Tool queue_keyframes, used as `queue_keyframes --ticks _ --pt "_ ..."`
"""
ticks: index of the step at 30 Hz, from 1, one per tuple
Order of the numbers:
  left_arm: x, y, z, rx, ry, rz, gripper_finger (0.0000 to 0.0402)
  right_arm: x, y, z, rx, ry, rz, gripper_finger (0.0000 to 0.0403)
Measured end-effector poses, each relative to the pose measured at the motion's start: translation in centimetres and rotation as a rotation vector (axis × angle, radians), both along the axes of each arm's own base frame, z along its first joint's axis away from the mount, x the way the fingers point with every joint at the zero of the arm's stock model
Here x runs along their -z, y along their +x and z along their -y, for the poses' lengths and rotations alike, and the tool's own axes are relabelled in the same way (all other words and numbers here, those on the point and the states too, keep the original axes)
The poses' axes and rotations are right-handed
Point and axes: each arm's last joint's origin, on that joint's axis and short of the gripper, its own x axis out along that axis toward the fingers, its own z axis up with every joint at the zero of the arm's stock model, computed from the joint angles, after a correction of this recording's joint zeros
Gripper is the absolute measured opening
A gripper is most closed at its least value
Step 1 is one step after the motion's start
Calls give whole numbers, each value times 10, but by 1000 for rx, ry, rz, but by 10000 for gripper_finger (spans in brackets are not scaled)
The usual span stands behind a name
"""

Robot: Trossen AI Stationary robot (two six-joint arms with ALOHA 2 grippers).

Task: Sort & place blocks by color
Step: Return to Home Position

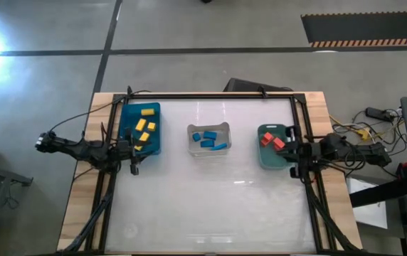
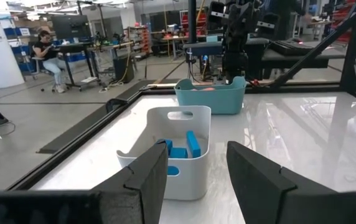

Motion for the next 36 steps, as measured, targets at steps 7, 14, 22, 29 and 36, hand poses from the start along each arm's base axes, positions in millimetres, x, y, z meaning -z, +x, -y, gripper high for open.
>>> queue_keyframes --ticks 7,14,22,29,36 --pt "0 0 0 0 0 0 150 3 4 0 1 -2 -41 13" --pt "0 0 0 0 0 0 150 4 5 0 -8 22 -63 13" --pt "0 0 0 0 0 0 150 5 6 0 -14 40 -83 13" --pt "0 0 0 0 0 0 150 5 6 0 -14 40 -83 13" --pt "0 0 0 0 0 0 150 5 6 0 -14 40 -83 13"
